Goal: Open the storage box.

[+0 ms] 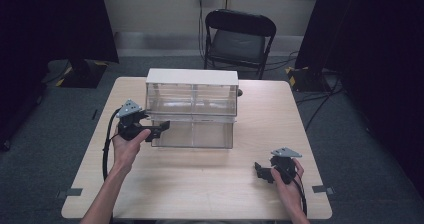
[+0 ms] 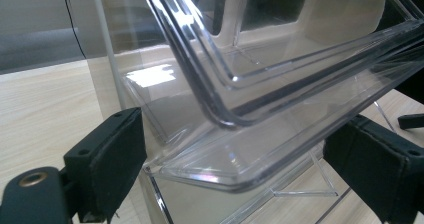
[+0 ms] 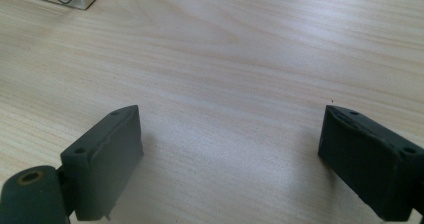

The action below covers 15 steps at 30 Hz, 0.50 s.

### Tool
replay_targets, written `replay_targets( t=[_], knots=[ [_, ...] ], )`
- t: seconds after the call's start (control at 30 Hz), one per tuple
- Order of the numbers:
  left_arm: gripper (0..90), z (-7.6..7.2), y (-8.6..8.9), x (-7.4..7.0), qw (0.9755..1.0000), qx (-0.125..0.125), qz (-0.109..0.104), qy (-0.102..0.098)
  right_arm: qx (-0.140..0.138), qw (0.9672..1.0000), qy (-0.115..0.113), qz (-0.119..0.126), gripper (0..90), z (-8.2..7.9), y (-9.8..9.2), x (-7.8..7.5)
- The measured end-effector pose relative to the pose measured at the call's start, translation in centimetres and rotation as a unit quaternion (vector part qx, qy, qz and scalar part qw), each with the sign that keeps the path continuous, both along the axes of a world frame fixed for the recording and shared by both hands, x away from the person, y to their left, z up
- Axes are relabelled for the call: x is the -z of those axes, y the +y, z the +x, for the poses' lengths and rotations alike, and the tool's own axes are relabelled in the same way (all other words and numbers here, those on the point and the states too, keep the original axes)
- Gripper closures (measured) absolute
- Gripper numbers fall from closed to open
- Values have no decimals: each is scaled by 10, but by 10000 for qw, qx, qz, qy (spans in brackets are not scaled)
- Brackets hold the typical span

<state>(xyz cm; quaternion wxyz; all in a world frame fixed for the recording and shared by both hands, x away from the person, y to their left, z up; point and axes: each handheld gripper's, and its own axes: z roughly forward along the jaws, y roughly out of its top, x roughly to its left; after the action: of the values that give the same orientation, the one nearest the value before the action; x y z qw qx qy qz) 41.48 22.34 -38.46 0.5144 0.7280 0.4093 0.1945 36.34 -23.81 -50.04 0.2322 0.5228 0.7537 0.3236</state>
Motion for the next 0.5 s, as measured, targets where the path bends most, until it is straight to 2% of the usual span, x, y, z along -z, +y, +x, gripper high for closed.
replay_targets(
  t=[0.5],
  knots=[
    [99,0,0,0,10000,-13,30,15,0,10000,0,-1,97,0,0,0]
  ],
)
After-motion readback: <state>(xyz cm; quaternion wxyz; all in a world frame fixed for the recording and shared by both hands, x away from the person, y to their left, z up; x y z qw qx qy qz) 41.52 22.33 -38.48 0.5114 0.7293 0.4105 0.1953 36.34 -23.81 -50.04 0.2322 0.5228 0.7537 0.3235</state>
